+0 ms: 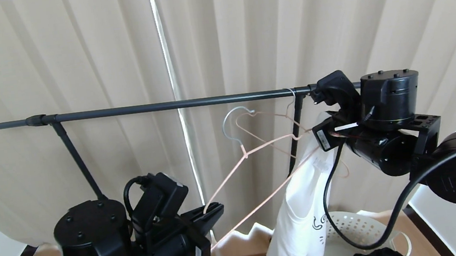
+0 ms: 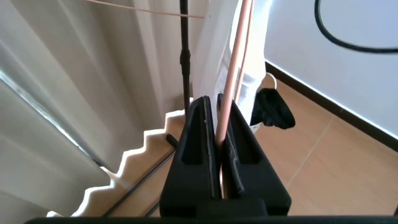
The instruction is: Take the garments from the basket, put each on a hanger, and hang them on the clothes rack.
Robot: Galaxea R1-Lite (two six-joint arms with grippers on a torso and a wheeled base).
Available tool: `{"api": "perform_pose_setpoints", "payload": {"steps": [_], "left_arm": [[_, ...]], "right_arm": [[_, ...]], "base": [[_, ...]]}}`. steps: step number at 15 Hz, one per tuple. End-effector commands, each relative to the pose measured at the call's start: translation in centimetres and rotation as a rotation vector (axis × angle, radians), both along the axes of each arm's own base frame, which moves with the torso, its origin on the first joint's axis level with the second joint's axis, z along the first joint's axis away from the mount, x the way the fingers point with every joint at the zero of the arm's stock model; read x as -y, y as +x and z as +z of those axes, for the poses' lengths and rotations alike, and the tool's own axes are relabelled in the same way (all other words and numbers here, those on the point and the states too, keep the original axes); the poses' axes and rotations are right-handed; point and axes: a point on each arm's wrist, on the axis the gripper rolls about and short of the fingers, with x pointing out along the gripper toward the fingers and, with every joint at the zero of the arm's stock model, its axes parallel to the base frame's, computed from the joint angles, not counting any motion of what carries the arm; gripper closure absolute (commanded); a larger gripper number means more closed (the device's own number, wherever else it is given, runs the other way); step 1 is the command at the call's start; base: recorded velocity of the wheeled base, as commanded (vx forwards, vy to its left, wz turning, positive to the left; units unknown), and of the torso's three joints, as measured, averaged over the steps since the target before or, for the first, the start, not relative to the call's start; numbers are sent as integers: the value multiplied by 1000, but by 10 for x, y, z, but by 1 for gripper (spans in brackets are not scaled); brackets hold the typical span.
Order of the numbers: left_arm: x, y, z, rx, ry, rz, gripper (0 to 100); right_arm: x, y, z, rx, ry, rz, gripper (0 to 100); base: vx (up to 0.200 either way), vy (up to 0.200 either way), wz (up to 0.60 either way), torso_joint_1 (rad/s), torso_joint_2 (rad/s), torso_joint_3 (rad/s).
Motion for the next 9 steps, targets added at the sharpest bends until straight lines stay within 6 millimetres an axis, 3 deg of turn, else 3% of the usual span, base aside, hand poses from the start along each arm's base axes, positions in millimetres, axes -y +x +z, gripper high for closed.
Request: {"api": "perform_pose_setpoints", "payload": {"steps": [1, 6, 9], "left_arm": [[11, 6, -4, -7, 4, 5, 100], [12, 5, -5, -12, 9, 0, 100], [11, 4, -7, -16, 13, 0, 100]], "right_arm": [[-8, -7, -4, -11, -10, 17, 100], [-32, -30, -8, -19, -22, 92, 100], [-49, -53, 0, 19, -3, 154, 100]], "base": [[0, 0, 0, 0, 0, 0], [0, 0, 0, 0, 0, 0], [0, 0, 0, 0, 0, 0]]}}
